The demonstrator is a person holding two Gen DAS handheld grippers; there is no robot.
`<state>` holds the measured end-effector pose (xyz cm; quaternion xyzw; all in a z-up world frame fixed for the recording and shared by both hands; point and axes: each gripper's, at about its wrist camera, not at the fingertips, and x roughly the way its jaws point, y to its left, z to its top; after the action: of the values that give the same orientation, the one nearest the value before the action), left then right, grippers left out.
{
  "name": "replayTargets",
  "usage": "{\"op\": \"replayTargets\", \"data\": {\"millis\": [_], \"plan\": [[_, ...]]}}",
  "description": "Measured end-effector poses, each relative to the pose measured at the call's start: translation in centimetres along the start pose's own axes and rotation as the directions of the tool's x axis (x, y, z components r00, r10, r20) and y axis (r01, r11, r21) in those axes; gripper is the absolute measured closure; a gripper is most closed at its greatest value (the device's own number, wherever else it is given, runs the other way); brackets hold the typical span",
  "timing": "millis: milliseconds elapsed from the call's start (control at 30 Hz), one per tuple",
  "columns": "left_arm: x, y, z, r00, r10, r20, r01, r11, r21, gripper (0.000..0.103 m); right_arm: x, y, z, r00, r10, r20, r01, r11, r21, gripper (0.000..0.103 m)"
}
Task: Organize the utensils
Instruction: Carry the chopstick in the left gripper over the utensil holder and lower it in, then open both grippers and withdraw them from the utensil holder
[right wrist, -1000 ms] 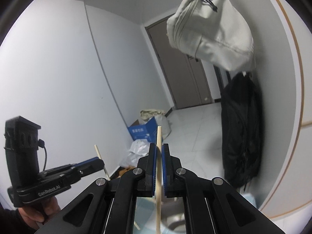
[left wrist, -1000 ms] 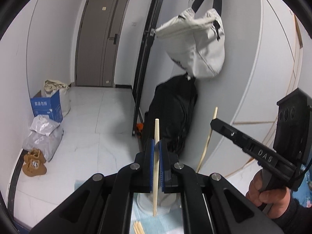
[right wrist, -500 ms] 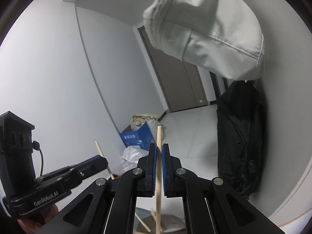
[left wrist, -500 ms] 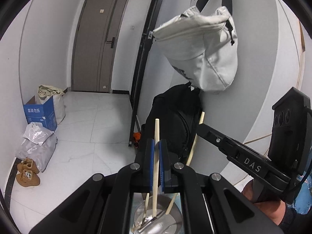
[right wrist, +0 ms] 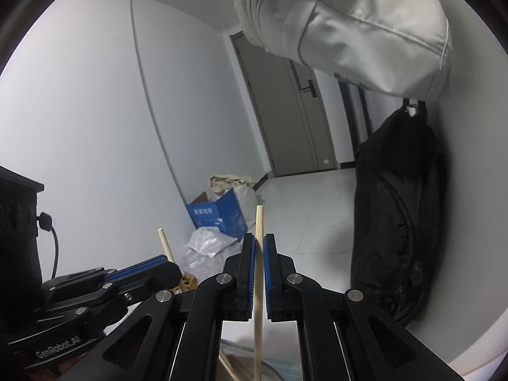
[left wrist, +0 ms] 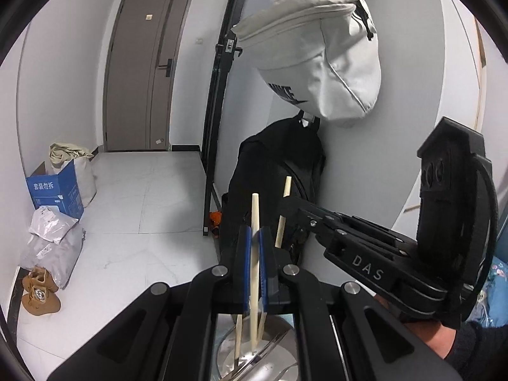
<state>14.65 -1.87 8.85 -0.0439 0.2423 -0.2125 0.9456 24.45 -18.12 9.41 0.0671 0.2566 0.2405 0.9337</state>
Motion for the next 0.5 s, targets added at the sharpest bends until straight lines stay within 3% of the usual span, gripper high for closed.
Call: {"op": "replayTargets", "data": {"millis": [300,433,467,500], "plan": [[0.7,0.2,-0.4,0.994,-0.068,-0.088,0.067,0.998,-0.011,0.102,0.8,-0.1,-2.5,0.994,0.068,-0.090,-0.069,0.998,-0.008,0.098],[0.3,1.9,-0.1,0.992,-0.041,-0.116,0.030,0.995,-0.096,0.101,0.3,-0.5,-3.0,0.990,0.072,-0.118,-0.071,0.997,0.011,0.094],[0.1,2.3,-0.2,0.993,-0.036,-0.116,0.022,0.993,-0.115,0.097,0.0,-0.9,-2.9,0.989,0.084,-0.121,-0.080,0.996,0.037,0.091],[-0.2,2.9,-0.2,0.993,-0.019,-0.113,0.003,0.990,-0.140,0.091,-0.2,-1.1,-2.8,0.989,0.084,-0.119,-0.078,0.995,0.056,0.080]]}}
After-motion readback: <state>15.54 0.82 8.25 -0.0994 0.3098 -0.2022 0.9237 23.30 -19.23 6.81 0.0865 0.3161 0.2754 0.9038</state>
